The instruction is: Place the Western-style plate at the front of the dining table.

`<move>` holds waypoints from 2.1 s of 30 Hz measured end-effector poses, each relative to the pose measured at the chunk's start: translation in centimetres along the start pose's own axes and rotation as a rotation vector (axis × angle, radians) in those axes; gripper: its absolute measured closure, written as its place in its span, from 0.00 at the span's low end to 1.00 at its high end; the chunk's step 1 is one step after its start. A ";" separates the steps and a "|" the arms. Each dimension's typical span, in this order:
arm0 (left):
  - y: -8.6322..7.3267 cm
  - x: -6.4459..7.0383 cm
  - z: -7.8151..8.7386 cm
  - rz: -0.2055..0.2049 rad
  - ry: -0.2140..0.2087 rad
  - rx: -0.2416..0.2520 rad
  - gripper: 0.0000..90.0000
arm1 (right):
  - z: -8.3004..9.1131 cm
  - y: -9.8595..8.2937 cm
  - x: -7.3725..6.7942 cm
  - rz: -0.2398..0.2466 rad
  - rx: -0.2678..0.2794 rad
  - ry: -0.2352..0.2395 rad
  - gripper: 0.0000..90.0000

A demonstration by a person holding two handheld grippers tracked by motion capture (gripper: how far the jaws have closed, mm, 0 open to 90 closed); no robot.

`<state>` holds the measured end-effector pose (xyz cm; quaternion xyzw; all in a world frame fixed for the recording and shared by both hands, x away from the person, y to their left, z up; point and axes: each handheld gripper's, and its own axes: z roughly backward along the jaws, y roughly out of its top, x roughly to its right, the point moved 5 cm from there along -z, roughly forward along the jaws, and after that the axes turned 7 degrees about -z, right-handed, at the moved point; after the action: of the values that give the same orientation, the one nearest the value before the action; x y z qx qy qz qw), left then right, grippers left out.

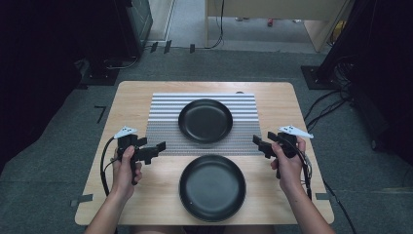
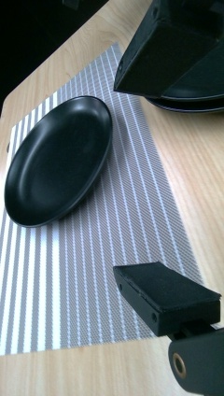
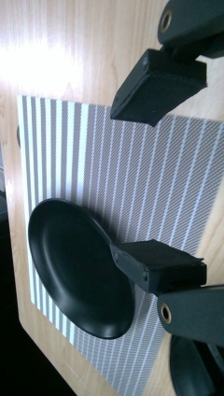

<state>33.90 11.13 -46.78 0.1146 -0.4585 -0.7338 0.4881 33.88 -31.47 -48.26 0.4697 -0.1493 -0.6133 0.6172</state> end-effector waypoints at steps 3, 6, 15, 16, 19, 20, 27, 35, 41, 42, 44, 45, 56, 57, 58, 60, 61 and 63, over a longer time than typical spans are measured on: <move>-0.7 -0.3 0.6 0.008 0.005 0.004 0.11 | 1.0 -0.5 0.7 -0.008 0.004 -0.004 0.33; -1.3 -0.5 1.2 0.011 0.010 0.006 0.11 | 1.6 -0.8 1.1 -0.010 0.007 -0.008 0.33; -3.0 -1.3 2.9 0.017 0.037 0.007 0.11 | 4.0 -1.9 2.9 -0.015 0.028 -0.033 0.33; -3.2 -1.4 3.2 0.020 0.042 0.009 0.11 | 4.2 -2.0 3.1 -0.017 0.029 -0.034 0.33; -3.7 -1.8 3.8 0.025 0.053 0.014 0.11 | 4.9 -2.4 3.6 -0.017 0.037 -0.038 0.32; -3.9 -1.9 4.1 0.023 0.058 0.014 0.11 | 5.1 -2.5 3.8 -0.015 0.040 -0.041 0.32; -5.6 -3.5 5.7 0.039 0.101 0.010 0.11 | 6.8 -3.5 5.4 -0.015 0.050 -0.070 0.32; -7.2 -4.9 6.8 0.062 0.144 0.012 0.11 | 8.2 -4.7 7.0 -0.022 0.055 -0.093 0.32; -8.7 -5.7 7.5 0.056 0.182 -0.004 0.11 | 9.1 -5.5 8.1 -0.018 0.057 -0.119 0.31; -8.7 -5.7 7.5 0.056 0.182 -0.004 0.11 | 9.1 -5.5 8.1 -0.018 0.057 -0.119 0.31; -9.1 -6.1 7.8 0.064 0.192 -0.004 0.11 | 9.5 -5.9 8.7 -0.018 0.052 -0.132 0.31; -9.3 -6.2 7.9 0.065 0.198 -0.007 0.11 | 9.7 -6.1 8.8 -0.019 0.050 -0.136 0.31; -11.8 -8.1 9.2 0.047 0.276 -0.042 0.11 | 10.7 -8.1 10.4 -0.022 0.021 -0.173 0.30; -12.2 -8.3 9.4 0.040 0.293 -0.049 0.11 | 10.8 -8.5 10.6 -0.021 0.012 -0.177 0.30; -12.2 -8.3 9.4 0.040 0.293 -0.049 0.11 | 10.8 -8.5 10.6 -0.021 0.012 -0.177 0.30; -12.6 -8.5 9.5 0.031 0.305 -0.055 0.11 | 11.0 -8.9 10.7 -0.026 0.003 -0.184 0.30; -13.0 -8.6 9.6 0.015 0.317 -0.064 0.11 | 11.1 -9.3 10.9 -0.021 -0.003 -0.189 0.30; -13.4 -8.6 9.5 0.004 0.326 -0.073 0.11 | 11.2 -9.7 11.0 -0.016 -0.014 -0.195 0.29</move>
<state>24.12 24.91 -54.38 0.2136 -0.3464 -0.7207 0.5613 21.59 -43.90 -54.23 0.4048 -0.2004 -0.6621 0.5980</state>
